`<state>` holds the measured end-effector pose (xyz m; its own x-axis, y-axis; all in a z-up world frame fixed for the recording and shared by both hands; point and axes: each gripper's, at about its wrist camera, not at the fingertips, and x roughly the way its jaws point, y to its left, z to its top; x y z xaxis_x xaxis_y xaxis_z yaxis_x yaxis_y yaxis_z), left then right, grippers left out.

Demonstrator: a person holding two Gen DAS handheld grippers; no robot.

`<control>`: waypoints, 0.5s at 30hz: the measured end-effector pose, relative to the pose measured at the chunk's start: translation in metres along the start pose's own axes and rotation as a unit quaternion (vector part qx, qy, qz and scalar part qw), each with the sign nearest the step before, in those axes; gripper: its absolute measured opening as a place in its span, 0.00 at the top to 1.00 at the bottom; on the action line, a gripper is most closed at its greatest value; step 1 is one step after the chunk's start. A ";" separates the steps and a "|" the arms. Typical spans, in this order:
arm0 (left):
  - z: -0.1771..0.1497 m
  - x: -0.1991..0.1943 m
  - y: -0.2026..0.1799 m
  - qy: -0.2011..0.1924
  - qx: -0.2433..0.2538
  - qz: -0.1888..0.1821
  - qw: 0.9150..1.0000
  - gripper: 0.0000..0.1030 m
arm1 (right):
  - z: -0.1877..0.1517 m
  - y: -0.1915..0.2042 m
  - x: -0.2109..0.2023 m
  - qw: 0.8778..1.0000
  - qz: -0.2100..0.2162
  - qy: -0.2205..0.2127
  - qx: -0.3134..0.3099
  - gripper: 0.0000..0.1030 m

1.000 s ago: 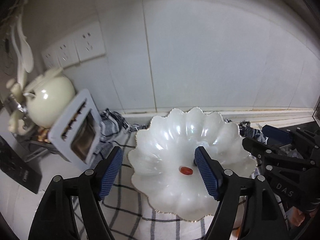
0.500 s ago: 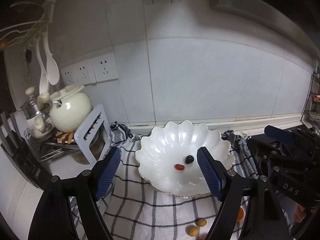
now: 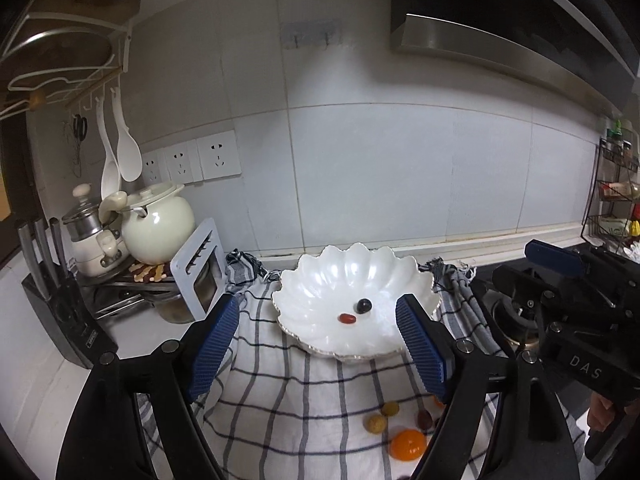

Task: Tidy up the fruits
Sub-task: 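Withdraw both open grippers from the bowl back toward the towel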

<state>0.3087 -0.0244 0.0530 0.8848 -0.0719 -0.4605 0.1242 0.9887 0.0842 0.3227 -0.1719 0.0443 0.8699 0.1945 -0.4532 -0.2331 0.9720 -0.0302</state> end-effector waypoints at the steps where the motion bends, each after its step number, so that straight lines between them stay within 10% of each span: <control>1: -0.003 -0.004 0.000 0.001 0.001 -0.002 1.000 0.21 | -0.003 0.001 -0.005 1.000 0.002 -0.001 0.000 0.51; 15: -0.042 -0.039 -0.007 0.003 0.025 -0.006 1.000 0.20 | -0.041 0.011 -0.041 1.000 0.016 0.017 -0.001 0.51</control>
<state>0.2546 -0.0233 0.0330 0.8801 -0.0823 -0.4676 0.1568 0.9800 0.1225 0.2663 -0.1744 0.0262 0.8465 0.2207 -0.4845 -0.2614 0.9651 -0.0171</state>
